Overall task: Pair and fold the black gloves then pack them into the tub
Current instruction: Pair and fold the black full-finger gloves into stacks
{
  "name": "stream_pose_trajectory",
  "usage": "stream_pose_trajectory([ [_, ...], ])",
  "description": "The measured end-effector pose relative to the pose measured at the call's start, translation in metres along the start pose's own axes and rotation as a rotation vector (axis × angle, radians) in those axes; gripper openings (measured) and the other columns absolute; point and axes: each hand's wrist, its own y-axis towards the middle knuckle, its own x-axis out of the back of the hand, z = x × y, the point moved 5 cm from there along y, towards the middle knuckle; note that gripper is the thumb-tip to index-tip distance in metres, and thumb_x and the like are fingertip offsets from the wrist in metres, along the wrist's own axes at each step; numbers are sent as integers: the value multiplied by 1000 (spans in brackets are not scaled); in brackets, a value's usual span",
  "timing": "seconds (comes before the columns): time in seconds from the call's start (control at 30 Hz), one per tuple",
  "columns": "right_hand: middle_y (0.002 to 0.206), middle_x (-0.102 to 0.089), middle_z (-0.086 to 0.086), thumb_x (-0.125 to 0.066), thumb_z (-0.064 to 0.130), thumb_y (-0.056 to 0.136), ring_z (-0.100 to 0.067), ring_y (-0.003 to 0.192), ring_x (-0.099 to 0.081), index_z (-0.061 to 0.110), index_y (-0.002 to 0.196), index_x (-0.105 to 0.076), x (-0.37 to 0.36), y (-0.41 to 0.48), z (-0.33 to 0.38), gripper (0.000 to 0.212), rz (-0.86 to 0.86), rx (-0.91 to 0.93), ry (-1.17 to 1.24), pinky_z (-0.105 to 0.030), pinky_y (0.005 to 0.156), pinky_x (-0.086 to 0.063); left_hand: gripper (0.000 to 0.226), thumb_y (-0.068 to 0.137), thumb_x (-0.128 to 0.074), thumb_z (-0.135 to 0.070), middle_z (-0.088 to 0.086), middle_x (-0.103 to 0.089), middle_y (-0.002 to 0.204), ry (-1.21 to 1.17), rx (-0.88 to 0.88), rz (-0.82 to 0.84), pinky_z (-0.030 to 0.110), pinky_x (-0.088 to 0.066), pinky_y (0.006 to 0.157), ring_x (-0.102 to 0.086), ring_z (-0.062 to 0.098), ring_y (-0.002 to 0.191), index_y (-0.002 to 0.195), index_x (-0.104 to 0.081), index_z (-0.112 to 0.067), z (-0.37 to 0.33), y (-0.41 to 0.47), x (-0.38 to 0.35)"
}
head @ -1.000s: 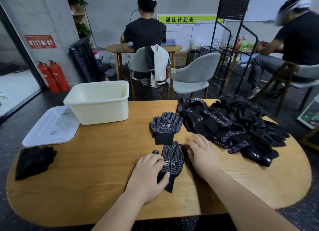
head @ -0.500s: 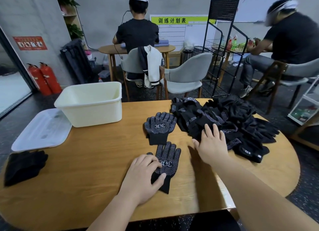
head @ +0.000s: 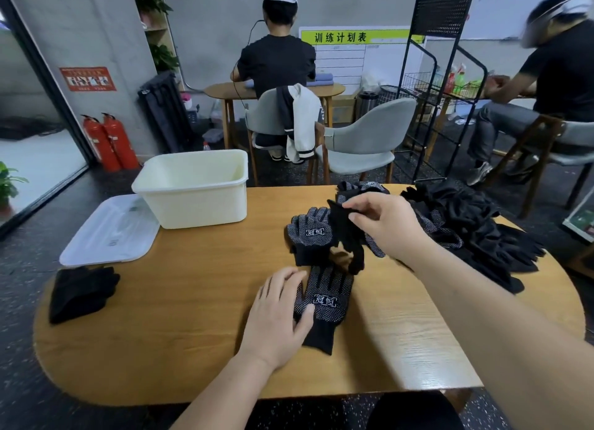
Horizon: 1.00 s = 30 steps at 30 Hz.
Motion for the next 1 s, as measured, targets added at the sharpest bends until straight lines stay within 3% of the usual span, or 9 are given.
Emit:
stream_pose_trajectory([
  [0.17, 96, -76, 24, -77, 14, 95, 1, 95, -70, 48, 99, -73, -30, -5, 31, 34, -13, 67, 96, -29, 92, -58, 46, 108, -42, -33, -4, -39, 152, -30, 308, -200, 34, -31, 120, -39, 14, 143, 152, -43, -20, 16, -5, 20],
  [0.27, 97, -76, 23, -77, 15, 94, 6, 96, -68, 42, 106, -75, -52, -2, 48, 29, 27, 83, 108, -25, 93, -57, 42, 107, -47, -27, -2, -43, 147, -110, 527, -314, 37, -33, 118, -41, 16, 139, 148, -47, -18, 35, -13, 32],
  [0.37, 100, -76, 22, -77, 15, 95, 11, 98, -66, 33, 111, -77, -65, 7, 66, 24, 46, 106, 90, -23, 96, -55, 41, 107, -45, -29, -3, -44, 146, -142, 621, -335, 41, -36, 118, -41, 16, 137, 147, -49, -18, 50, -21, 41],
  [0.5, 101, -74, 23, -74, 15, 96, 6, 99, -66, 32, 111, -78, -73, 14, 91, 23, -34, 165, 87, -19, 93, -53, 42, 108, -45, -34, -5, -43, 148, -82, 575, -265, 36, -33, 119, -39, 13, 139, 148, -48, -21, 64, -31, 50],
  [0.6, 99, -74, 24, -72, 13, 96, 4, 98, -66, 35, 109, -78, -86, -2, 102, 26, -27, 231, 80, -18, 88, -52, 44, 107, -44, -36, -4, -43, 148, -111, 589, -306, 39, -34, 121, -39, 14, 141, 148, -47, -19, 72, -38, 57],
  [0.7, 99, -76, 23, -77, 15, 90, 6, 97, -68, 35, 110, -79, -121, -36, 82, 28, 153, 280, 11, -23, 91, -56, 43, 106, -43, -35, -5, -42, 147, -171, 619, -377, 40, -35, 120, -39, 15, 140, 146, -48, -19, 73, -40, 60],
  [0.8, 123, -72, 21, -77, 29, 90, 0, 114, -65, 35, 123, -74, -159, -79, 41, 33, 432, 318, -200, -26, 103, -51, 40, 106, -42, -32, -4, -46, 146, -114, 524, -372, 40, -37, 119, -42, 15, 138, 143, -50, -20, 69, -37, 58],
  [0.9, 131, -65, 17, -73, 23, 94, -11, 124, -56, 32, 121, -74, -160, -103, -1, 28, 222, 304, -279, -30, 105, -49, 44, 103, -40, -34, -7, -49, 150, -30, 368, -270, 38, -35, 120, -43, 16, 142, 143, -53, -21, 61, -33, 50],
  [1.0, 135, -62, 3, -72, 22, 91, -27, 125, -53, 24, 127, -71, -156, -113, -35, 36, 72, 194, -491, -42, 102, -51, 50, 102, -40, -38, -12, -43, 159, 73, 238, -19, 36, -27, 126, -31, 10, 152, 149, -52, -26, 50, -29, 33],
])
